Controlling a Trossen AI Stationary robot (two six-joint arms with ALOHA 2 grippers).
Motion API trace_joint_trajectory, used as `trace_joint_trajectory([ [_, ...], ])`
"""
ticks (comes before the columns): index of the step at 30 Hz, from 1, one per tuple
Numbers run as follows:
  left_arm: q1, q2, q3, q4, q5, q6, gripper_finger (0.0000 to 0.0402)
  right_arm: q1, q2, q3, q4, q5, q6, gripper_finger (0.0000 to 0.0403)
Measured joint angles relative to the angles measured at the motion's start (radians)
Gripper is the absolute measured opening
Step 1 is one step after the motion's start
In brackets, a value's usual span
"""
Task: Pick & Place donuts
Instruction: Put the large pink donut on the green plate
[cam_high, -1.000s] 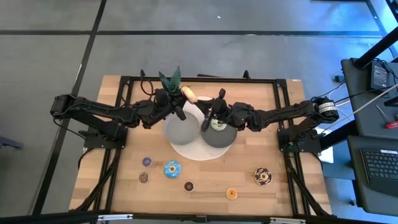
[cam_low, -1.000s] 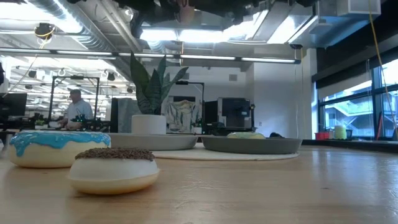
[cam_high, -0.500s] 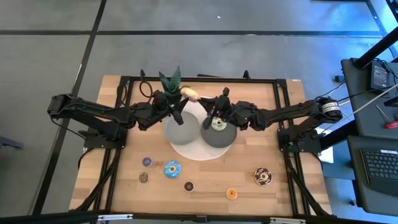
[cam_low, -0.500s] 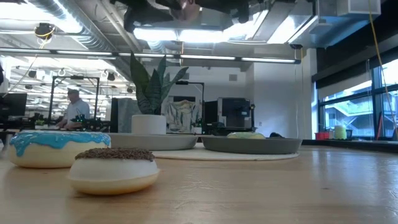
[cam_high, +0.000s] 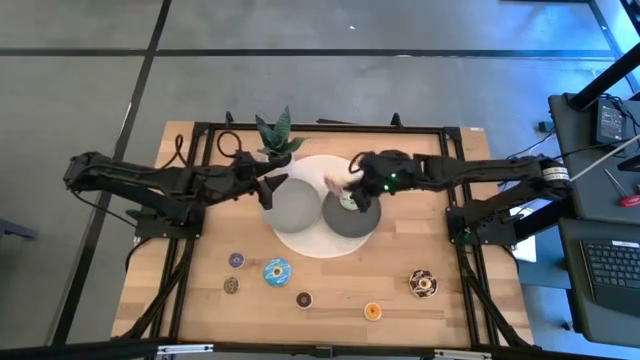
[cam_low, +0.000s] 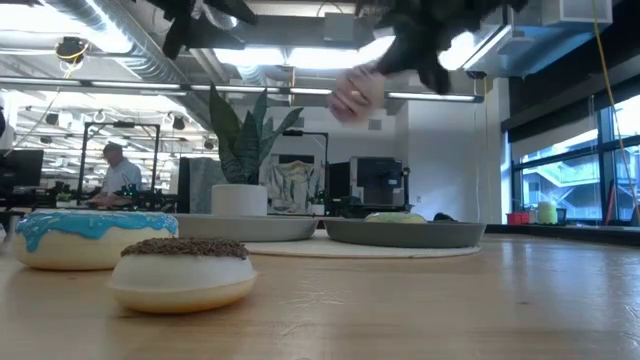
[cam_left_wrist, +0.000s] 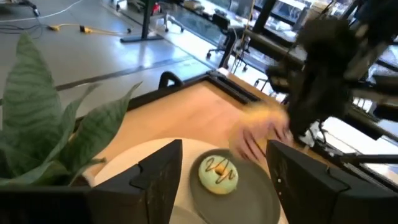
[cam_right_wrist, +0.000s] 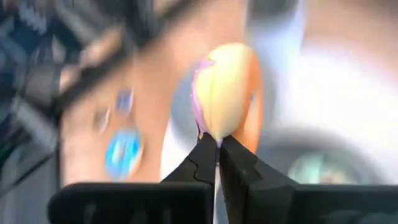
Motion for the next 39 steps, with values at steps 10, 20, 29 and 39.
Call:
trace_joint_trajectory([
  [10, 0.0, 0.004, 0.0, -0.019, 0.002, 0.0, 0.0224, -0.052, 0.032, -0.278, 0.189, -0.318, 0.163, 0.0015],
  [20, 0.001, 0.009, 0.0, -0.016, 0.009, -0.002, 0.0225, -0.073, 0.034, -0.53, 0.564, -0.401, 0.365, 0.0014],
  [29, 0.001, 0.009, 0.0, -0.017, 0.007, 0.0, 0.0225, -0.073, 0.034, -0.57, 0.61, -0.373, 0.394, 0.0014],
  [39, 0.001, 0.009, 0.0, -0.017, 0.007, 0.0, 0.0225, -0.075, 0.051, -0.57, 0.619, -0.369, 0.398, 0.0014],
])
